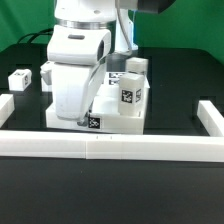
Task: Assemble square table
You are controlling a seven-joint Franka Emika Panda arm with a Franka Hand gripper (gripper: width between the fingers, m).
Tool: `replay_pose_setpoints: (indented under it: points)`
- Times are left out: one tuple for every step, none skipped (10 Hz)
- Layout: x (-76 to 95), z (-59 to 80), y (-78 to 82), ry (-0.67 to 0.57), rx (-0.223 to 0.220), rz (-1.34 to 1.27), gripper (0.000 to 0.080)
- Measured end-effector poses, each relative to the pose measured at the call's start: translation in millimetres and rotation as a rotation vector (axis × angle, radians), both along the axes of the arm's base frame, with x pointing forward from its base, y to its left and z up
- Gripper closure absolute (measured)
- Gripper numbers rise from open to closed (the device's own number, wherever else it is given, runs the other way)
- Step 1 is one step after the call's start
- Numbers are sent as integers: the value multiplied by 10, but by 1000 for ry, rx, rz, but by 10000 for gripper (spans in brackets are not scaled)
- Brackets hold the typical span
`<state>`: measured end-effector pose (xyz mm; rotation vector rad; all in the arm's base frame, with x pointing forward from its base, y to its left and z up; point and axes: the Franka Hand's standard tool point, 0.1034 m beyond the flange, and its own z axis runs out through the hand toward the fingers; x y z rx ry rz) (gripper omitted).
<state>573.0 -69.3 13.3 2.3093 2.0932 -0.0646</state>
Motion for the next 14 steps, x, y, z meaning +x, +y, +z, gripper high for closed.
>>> replay_pose_setpoints:
  points:
    - [-2, 1, -24, 4, -10, 43, 738]
    - [-7, 0, -59, 11, -22, 118, 738]
    - [-10, 1, -87, 17, -32, 175, 738]
    - [-14, 2, -120, 25, -43, 247, 738]
    - [-19, -1, -107, 34, -55, 298, 738]
    - [-4, -1, 56, 49, -61, 387, 738]
    - [33, -1, 241, 56, -49, 474, 738]
    - [93, 1, 396, 55, -47, 521, 738]
    - [182, 5, 525, 55, -48, 643, 738]
    - [272, 8, 566, 22, -39, 788, 738]
    - [302, 1, 615, 4, -44, 850, 738]
    - [281, -2, 655, 19, -48, 901, 738]
    - [265, 0, 691, 59, -54, 964, 738]
    - [231, -1, 686, 92, -51, 1037, 738]
